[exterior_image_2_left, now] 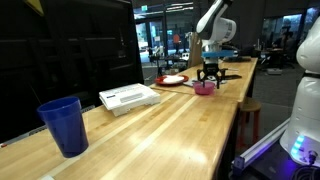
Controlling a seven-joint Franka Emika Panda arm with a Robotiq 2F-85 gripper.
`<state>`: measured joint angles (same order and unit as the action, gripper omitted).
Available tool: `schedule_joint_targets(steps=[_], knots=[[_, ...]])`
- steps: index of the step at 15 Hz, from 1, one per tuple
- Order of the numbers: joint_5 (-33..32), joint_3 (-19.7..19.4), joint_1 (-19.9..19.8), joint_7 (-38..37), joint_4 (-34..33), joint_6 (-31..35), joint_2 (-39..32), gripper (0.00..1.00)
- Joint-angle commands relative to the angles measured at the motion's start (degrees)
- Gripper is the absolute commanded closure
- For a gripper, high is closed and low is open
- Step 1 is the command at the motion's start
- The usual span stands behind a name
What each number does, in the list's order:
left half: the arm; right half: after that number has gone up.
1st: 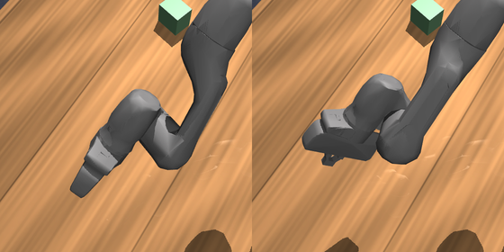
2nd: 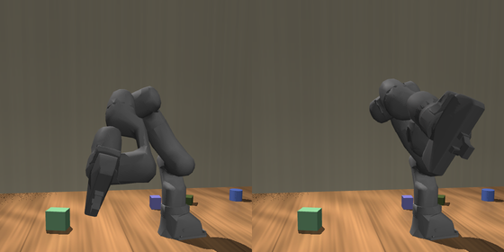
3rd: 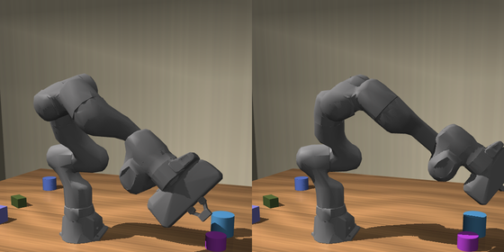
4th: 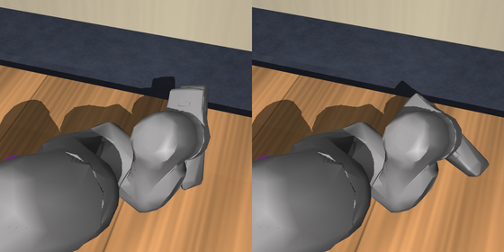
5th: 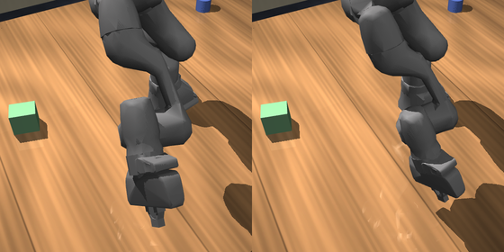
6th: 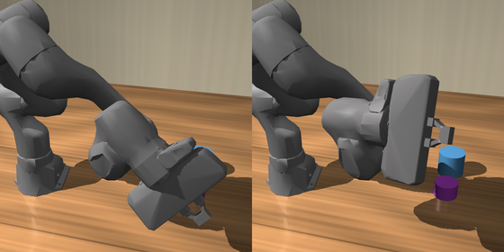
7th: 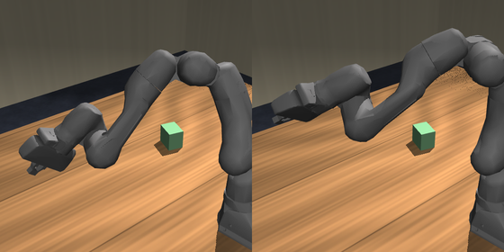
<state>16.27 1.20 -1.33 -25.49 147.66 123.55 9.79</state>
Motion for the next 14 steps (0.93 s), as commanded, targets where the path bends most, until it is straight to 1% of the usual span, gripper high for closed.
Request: schedule_joint_targets(steps=[1,2,4,5,7,11,14], knots=[[-0.63,0.02,-0.13,-0.41,-0.11,-0.26,0.07,0.55],[-0.66,0.00,-0.16,-0.48,-0.19,-0.20,0.00,0.64],[-0.69,-0.03,-0.22,-0.59,-0.19,-0.13,0.06,0.78],[-0.67,-0.05,-0.24,-0.54,-0.23,-0.12,0.08,0.88],[-0.74,-0.06,-0.26,-0.56,-0.39,-0.16,0.02,1.00],[-0.83,0.01,-0.18,-0.21,-1.01,0.20,0.36,0.99],[-0.63,0.20,0.32,1.51,-2.93,-0.04,0.75,0.99]])
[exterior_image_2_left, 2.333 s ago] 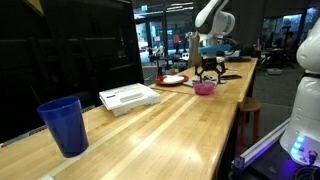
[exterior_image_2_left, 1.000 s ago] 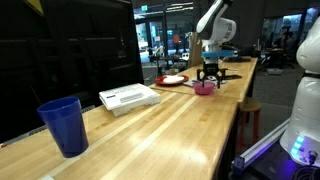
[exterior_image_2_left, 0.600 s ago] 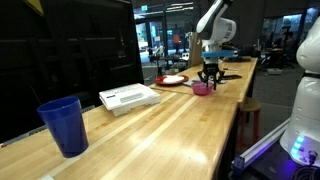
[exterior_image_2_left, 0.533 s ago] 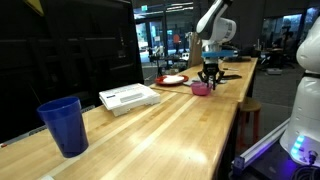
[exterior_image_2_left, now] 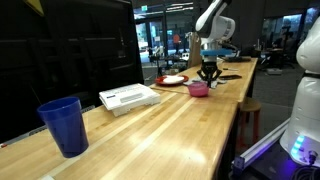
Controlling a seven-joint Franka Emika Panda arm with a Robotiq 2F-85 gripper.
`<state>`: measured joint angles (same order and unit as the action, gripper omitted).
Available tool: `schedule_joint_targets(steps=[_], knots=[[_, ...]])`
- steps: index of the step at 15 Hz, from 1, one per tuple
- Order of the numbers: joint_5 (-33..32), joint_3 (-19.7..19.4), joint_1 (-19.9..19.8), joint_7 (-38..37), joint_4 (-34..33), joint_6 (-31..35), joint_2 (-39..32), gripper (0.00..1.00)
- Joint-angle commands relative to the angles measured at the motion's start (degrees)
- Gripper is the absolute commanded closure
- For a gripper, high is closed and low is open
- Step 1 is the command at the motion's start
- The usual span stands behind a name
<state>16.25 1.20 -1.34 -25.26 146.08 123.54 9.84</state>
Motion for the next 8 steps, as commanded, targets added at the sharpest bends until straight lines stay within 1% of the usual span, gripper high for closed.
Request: schedule_joint_targets(steps=[1,6,8], knots=[[-0.80,0.37,0.59,2.17,-2.24,-0.35,0.77,0.99],[-5.23,1.76,2.33,7.92,-9.23,-3.22,0.12,0.99],[-6.89,2.22,3.13,10.98,-13.00,-4.87,-0.62,0.99]])
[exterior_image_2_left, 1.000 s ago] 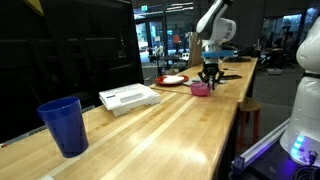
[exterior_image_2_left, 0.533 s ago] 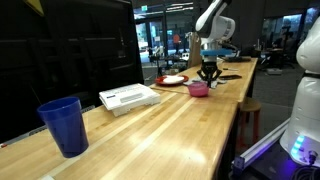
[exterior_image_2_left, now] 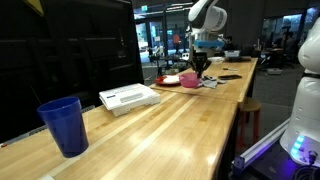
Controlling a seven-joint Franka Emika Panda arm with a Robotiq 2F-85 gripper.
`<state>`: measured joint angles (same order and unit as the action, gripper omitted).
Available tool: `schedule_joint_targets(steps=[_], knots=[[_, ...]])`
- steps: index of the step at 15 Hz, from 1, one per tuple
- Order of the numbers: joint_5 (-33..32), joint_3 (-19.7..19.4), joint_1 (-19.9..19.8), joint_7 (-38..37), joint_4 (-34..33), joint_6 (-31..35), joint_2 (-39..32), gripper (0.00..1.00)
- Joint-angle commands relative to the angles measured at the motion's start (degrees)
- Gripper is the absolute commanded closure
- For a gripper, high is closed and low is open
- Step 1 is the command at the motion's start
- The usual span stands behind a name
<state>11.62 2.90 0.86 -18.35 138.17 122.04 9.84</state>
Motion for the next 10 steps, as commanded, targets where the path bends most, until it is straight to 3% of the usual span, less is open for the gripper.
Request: schedule_joint_targets(steps=[1,6,10], knots=[[-2.83,0.68,1.34,5.84,-6.95,-4.38,-0.95,0.99],[-4.69,1.56,3.18,15.12,-18.48,-10.77,-5.82,0.99],[-6.96,2.65,4.34,21.75,-31.72,-18.53,-14.12,0.99]])
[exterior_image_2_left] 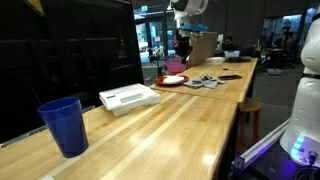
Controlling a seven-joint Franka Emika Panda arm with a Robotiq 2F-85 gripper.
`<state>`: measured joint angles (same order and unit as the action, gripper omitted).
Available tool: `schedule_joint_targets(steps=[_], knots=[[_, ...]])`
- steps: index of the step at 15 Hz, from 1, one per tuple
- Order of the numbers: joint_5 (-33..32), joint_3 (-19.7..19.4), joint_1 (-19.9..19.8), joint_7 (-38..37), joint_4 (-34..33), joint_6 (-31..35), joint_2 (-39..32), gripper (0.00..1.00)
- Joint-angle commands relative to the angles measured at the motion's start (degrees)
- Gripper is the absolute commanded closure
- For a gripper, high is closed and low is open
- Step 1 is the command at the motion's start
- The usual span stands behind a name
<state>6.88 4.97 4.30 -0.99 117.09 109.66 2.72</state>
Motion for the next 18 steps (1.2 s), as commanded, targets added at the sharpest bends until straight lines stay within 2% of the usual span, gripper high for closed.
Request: schedule_joint_targets(steps=[1,7,9,14,18], knots=[[-3.04,0.89,1.19,6.01,-14.19,-8.37,-9.17,0.99],[-10.57,3.33,4.24,12.63,-34.49,-19.92,-22.24,0.99],[-10.77,4.26,5.22,15.61,-41.14,-22.56,-26.42,0.99],[-0.30,8.23,4.82,23.84,-55.43,-23.52,-34.29,0.99],[7.97,11.15,3.57,29.45,-61.67,-25.84,-38.10,0.99]])
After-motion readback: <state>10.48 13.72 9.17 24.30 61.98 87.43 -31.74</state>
